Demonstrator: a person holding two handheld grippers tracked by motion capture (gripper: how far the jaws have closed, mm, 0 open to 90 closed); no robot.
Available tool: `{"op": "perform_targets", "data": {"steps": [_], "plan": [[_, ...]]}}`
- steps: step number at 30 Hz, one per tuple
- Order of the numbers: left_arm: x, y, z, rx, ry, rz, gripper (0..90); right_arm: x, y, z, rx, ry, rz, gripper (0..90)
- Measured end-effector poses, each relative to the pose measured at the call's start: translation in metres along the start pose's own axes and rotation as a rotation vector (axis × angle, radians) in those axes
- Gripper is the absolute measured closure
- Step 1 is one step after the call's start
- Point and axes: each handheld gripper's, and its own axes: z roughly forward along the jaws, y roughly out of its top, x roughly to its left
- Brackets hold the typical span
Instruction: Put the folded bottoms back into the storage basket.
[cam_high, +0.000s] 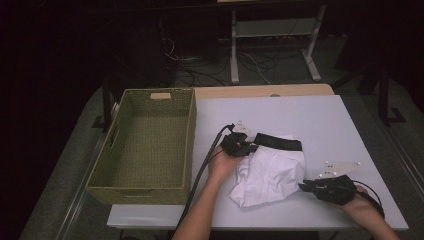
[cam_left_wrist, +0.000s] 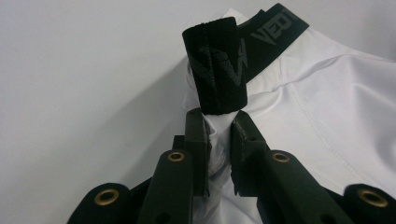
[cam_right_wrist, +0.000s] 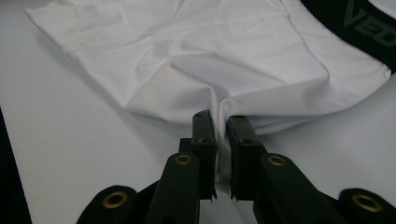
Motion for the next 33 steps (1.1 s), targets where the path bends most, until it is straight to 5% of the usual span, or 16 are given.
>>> {"op": "perform_targets", "data": {"steps": [14, 33], "plan": [[-0.005, 0.021, -0.012, -0.003, -0.056, 0.01, 78.3, -0.005, 0.038, -0.003, -0.139, 0.02, -0.011, 81.5], [-0.019, 0.061, -0.037, -0.016, -0.078, 0.058, 78.5, -0.008, 0.082, -0.012, -0.267, 0.056, -0.033, 81.5]]}}
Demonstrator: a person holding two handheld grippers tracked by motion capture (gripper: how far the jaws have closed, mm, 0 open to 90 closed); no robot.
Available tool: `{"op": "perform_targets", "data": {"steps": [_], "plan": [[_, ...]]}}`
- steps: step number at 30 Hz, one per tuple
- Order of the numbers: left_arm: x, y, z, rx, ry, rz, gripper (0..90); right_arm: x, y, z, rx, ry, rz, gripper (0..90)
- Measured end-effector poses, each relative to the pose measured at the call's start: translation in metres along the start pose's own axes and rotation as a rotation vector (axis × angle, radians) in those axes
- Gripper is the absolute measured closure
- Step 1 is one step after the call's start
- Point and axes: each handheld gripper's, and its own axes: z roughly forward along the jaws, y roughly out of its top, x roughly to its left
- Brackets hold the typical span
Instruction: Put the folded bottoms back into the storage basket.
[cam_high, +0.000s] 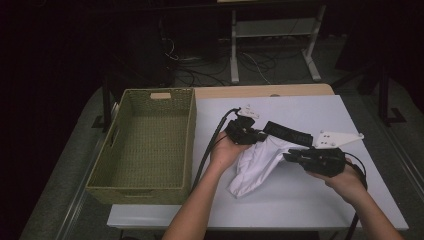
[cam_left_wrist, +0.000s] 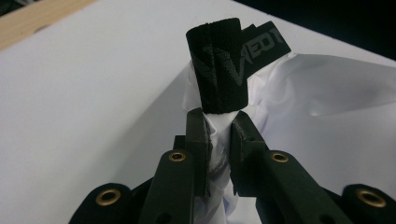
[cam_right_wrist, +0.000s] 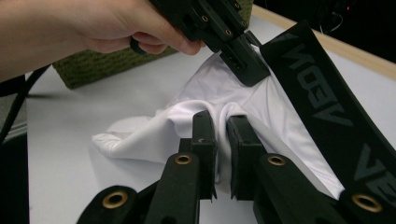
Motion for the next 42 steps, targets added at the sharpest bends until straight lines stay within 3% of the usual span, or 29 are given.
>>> {"op": "perform_targets", "data": {"steps": [16, 20, 32, 42], "plan": [[-0.003, 0.046, -0.04, -0.02, 0.011, 0.027, 78.7, -0.003, 0.049, -0.006, -0.064, -0.007, -0.052, 81.5], [-0.002, 0.055, -0.053, -0.045, 0.014, 0.006, 78.7, -0.006, 0.069, -0.009, -0.074, -0.011, -0.072, 81.5], [-0.007, 0.083, -0.086, -0.052, 0.055, 0.03, 78.6, -0.006, 0.104, -0.011, -0.098, 0.004, -0.104, 81.5], [0.0, 0.085, -0.121, -0.066, 0.088, 0.03, 78.6, 0.001, 0.135, -0.002, -0.109, 0.034, -0.138, 81.5]]}}
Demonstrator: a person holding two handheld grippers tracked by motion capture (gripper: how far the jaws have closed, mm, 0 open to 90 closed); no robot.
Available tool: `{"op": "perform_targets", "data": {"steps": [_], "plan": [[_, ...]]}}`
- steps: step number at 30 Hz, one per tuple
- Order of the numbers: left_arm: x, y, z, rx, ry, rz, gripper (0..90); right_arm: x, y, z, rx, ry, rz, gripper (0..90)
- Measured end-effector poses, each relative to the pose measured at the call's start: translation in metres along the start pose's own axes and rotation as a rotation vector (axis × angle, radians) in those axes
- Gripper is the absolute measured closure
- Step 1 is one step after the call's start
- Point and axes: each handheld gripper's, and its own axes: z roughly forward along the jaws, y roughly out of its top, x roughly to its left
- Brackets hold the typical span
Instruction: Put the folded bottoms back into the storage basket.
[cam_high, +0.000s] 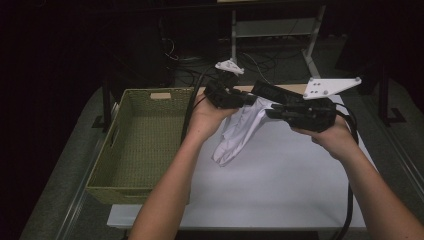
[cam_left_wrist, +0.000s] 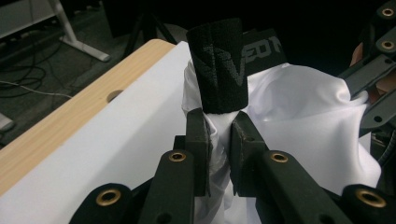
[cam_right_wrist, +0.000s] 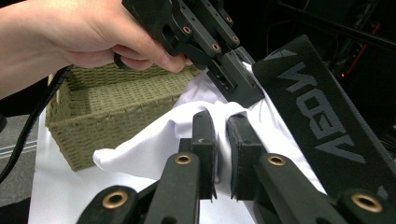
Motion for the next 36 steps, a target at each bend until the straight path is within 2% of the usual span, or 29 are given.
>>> {"op": "perform_targets", "data": {"steps": [9, 21, 29, 36], "plan": [[0.024, -0.014, -0.034, -0.025, 0.012, -0.017, 78.6, 0.005, 0.021, 0.028, -0.006, 0.035, -0.014, 81.5], [0.055, -0.041, -0.077, -0.058, 0.035, -0.057, 78.6, 0.018, 0.05, 0.072, 0.011, 0.066, -0.045, 81.5], [0.072, -0.058, -0.103, -0.079, 0.052, -0.085, 78.6, 0.028, 0.065, 0.099, 0.01, 0.094, -0.058, 81.5], [0.082, -0.065, -0.129, -0.098, 0.082, -0.096, 78.6, 0.038, 0.081, 0.114, 0.013, 0.113, -0.079, 81.5]]}}
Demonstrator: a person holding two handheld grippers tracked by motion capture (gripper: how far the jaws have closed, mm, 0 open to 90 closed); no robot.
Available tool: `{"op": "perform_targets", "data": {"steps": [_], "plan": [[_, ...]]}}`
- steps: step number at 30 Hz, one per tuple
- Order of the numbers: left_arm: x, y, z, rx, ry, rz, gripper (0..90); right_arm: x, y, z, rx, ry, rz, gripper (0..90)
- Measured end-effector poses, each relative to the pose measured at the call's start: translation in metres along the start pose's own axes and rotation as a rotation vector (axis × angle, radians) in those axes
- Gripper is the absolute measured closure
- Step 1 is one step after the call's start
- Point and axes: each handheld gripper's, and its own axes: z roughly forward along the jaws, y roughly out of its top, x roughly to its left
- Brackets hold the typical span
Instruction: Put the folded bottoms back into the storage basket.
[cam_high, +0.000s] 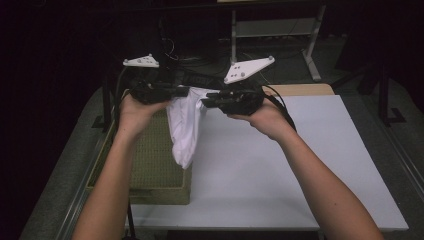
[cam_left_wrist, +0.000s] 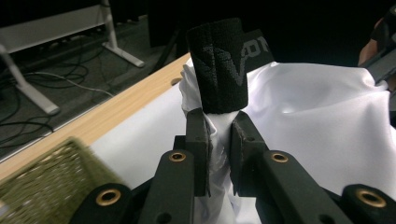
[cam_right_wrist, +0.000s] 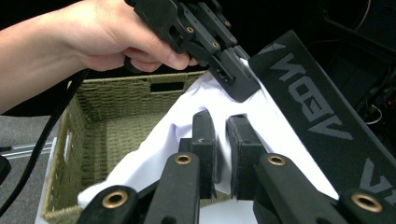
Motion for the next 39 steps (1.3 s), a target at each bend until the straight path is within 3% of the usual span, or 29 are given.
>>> {"op": "perform_targets", "data": {"steps": [9, 25, 39], "plan": [[0.014, -0.013, -0.027, 0.005, 0.054, -0.012, 78.6, 0.013, 0.014, 0.031, 0.014, 0.031, -0.027, 81.5], [0.054, -0.066, -0.061, 0.052, 0.179, -0.086, 78.5, 0.033, 0.005, 0.108, 0.051, 0.115, -0.014, 81.5], [0.074, -0.099, -0.054, 0.095, 0.252, -0.122, 78.5, 0.041, -0.019, 0.144, 0.133, 0.141, 0.003, 81.4]]}}
